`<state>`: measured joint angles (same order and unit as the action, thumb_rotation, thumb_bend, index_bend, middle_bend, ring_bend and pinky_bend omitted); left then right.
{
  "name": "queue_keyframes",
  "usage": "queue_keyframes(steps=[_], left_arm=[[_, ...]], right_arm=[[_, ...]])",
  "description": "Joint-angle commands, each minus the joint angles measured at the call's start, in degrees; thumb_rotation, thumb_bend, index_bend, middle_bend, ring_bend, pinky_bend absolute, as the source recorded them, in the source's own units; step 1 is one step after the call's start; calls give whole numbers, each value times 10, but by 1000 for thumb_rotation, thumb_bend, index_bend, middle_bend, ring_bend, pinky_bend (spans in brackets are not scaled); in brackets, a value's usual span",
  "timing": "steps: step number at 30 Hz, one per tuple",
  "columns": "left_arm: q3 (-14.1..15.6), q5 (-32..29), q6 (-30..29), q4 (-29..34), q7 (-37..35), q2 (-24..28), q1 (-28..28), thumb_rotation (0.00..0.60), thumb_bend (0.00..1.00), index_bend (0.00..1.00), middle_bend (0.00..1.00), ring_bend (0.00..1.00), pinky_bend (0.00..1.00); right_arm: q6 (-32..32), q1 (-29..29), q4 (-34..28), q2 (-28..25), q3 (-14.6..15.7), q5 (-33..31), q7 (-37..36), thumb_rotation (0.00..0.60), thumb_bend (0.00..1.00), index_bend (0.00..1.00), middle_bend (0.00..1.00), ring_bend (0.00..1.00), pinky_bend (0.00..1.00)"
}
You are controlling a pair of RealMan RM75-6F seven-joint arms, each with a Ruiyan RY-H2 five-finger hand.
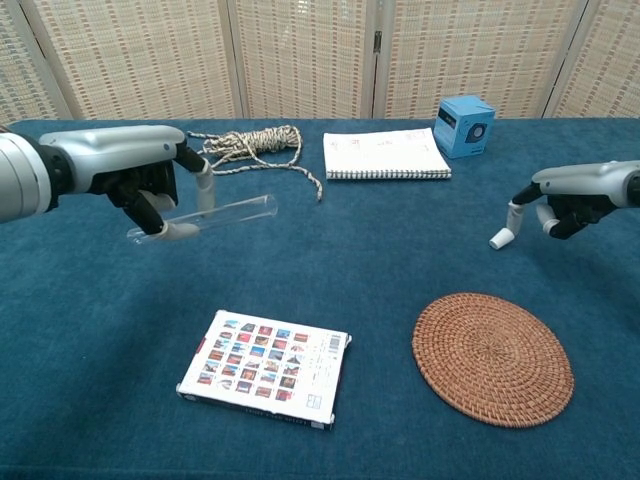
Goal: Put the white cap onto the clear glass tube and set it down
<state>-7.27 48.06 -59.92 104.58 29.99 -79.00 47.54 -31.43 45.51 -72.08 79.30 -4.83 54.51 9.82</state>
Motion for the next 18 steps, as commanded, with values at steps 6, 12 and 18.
queue_keyframes(steps=[6,12,18], left_arm=[[2,3,0,1,-3,0,-2,600,360,589,1000,901,1000],[3,5,-1,1,-5,0,-3,600,360,589,1000,901,1000],[6,8,-1,-1,-9,3,-7,600,360,589,1000,902,1000]], right_arm=[[-22,1,-45,-18,6,15,10,600,1000,320,1000,1000,981],[-40,0,-67,-28,11,12,22,600,1000,320,1000,1000,981],[-77,-12,-116,-65,8,16,25,600,879,317,997,1000,982]])
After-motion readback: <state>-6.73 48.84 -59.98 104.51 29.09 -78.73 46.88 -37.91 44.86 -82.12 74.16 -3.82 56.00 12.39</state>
